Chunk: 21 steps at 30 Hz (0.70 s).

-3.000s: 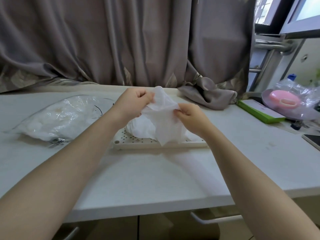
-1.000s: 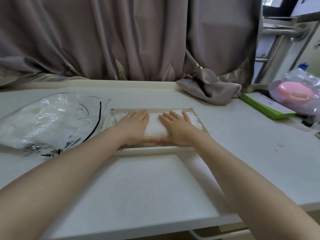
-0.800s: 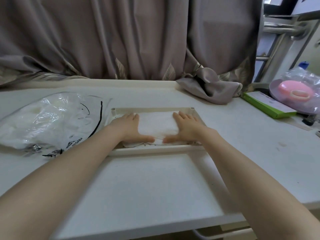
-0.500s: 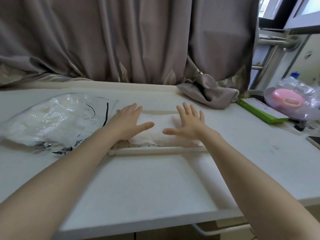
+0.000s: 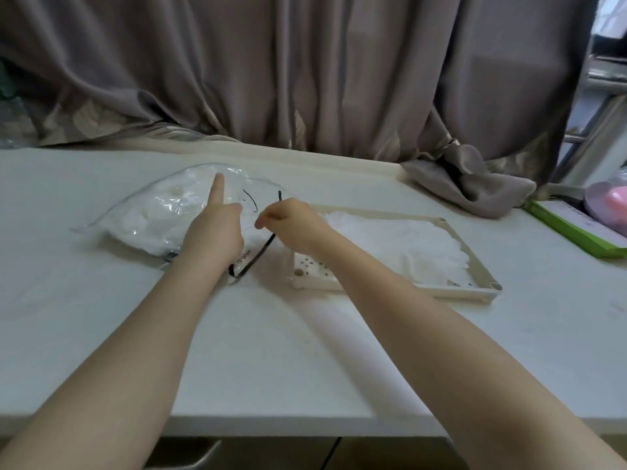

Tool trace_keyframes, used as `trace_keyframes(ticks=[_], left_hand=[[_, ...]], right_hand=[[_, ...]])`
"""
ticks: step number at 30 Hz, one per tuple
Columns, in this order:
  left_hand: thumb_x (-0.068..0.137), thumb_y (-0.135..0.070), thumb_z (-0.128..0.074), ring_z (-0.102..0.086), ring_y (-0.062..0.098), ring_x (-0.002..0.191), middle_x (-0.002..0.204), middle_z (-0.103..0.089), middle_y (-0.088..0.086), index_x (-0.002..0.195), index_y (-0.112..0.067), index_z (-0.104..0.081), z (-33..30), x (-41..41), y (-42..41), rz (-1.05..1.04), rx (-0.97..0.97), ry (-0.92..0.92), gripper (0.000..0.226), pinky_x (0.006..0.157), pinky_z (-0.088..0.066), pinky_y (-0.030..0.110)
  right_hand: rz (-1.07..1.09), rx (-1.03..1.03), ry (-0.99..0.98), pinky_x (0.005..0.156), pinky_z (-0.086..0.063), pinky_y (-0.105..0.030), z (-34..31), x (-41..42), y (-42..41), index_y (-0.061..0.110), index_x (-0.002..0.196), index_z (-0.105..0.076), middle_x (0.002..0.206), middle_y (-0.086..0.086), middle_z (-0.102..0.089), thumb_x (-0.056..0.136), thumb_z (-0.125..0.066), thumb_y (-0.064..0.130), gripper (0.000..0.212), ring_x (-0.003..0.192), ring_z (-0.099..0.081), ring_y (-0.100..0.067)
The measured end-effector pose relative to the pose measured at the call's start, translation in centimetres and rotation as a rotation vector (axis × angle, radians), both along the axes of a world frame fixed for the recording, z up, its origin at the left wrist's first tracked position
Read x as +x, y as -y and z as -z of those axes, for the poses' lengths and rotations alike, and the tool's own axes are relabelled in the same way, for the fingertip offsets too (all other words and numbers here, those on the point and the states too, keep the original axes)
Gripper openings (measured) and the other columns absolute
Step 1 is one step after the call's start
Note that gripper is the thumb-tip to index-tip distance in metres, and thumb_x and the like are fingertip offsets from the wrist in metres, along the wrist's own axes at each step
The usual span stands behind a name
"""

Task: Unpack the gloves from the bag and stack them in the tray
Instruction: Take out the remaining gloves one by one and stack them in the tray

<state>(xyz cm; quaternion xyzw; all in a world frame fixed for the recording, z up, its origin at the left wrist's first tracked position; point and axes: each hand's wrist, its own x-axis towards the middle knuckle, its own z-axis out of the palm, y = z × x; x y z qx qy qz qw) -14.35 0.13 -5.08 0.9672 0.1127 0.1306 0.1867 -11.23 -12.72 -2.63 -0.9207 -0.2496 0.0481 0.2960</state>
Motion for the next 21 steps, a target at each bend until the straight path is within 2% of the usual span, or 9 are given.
trace_keyframes(ticks=[2,4,6,9,12,17,19,21], left_hand=[[0.083,0.012,-0.041,-0.056,0.032,0.108,0.157,0.014,-0.002,0.132,-0.01,-0.049,0.1,0.2,-1.1,0.001,-0.024,0.047,0.054,0.084,-0.046,0.039],[0.085,0.011,-0.039,-0.045,0.03,0.125,0.158,0.006,0.001,0.137,-0.014,-0.046,0.4,0.7,-1.7,0.005,-0.071,0.025,0.058,0.097,-0.041,0.037],[0.086,0.008,-0.04,-0.032,0.026,0.136,0.157,-0.016,0.007,0.138,-0.012,-0.044,1.0,1.3,-2.3,0.029,-0.073,-0.015,0.055,0.106,-0.03,0.034],[0.085,0.002,-0.048,-0.041,0.029,0.127,0.14,-0.044,0.014,0.13,-0.002,-0.049,1.7,1.7,-2.5,0.062,-0.081,-0.014,0.045,0.1,-0.036,0.035],[0.084,-0.009,-0.058,-0.046,0.03,0.121,0.134,-0.049,0.014,0.128,-0.002,-0.049,1.7,1.9,-2.1,0.05,-0.072,0.019,0.045,0.092,-0.039,0.034],[0.083,-0.015,-0.059,-0.041,0.029,0.127,0.144,-0.037,0.012,0.129,-0.001,-0.043,2.1,2.1,-1.5,0.117,-0.041,0.026,0.051,0.098,-0.038,0.037],[0.08,-0.014,-0.062,-0.038,0.028,0.13,0.147,-0.032,0.011,0.132,-0.002,-0.041,2.3,2.2,-1.6,0.124,-0.038,0.014,0.057,0.101,-0.038,0.038],[0.079,-0.013,-0.064,-0.035,0.03,0.13,0.148,-0.029,0.011,0.131,-0.004,-0.042,2.4,2.2,-1.7,0.121,-0.029,0.018,0.058,0.1,-0.037,0.038]], right_hand=[[-0.012,-0.168,-0.009,0.078,-0.042,-0.023,0.7,1.1,-1.6,0.01,0.118,-0.063,0.122,-0.006,-0.06,0.094,-0.041,0.005,0.033,0.101,-0.057,-0.021],[-0.039,-0.343,0.034,0.089,-0.042,-0.028,1.4,2.0,-2.8,0.008,0.128,-0.052,0.132,-0.009,-0.052,0.095,-0.041,0.006,0.035,0.116,-0.053,-0.026],[-0.047,-0.471,0.083,0.083,-0.043,-0.034,2.1,2.7,-3.9,0.005,0.132,-0.042,0.131,-0.013,-0.049,0.095,-0.042,0.008,0.038,0.116,-0.051,-0.03],[-0.018,-0.601,0.191,0.076,-0.035,-0.033,3.1,3.6,-4.7,0.007,0.126,-0.045,0.125,-0.012,-0.049,0.096,-0.044,0.019,0.032,0.113,-0.049,-0.032],[0.005,-0.486,0.207,0.076,-0.04,-0.032,3.2,4.4,-4.5,0.008,0.114,-0.056,0.119,-0.011,-0.051,0.094,-0.049,0.024,0.026,0.105,-0.055,-0.031],[-0.009,-0.425,0.236,0.07,-0.038,-0.031,3.5,4.4,-3.9,0.007,0.108,-0.054,0.113,-0.013,-0.057,0.095,-0.045,0.016,0.019,0.097,-0.055,-0.029],[0.022,-0.264,0.218,0.068,-0.036,-0.029,2.8,4.2,-3.3,0.006,0.101,-0.053,0.103,-0.014,-0.06,0.096,-0.046,0.018,0.015,0.091,-0.054,-0.028],[0.047,-0.008,0.192,0.064,-0.034,-0.028,1.6,3.7,-2.4,0.007,0.091,-0.055,0.09,-0.01,-0.059,0.094,-0.049,0.017,0.012,0.082,-0.052,-0.022]])
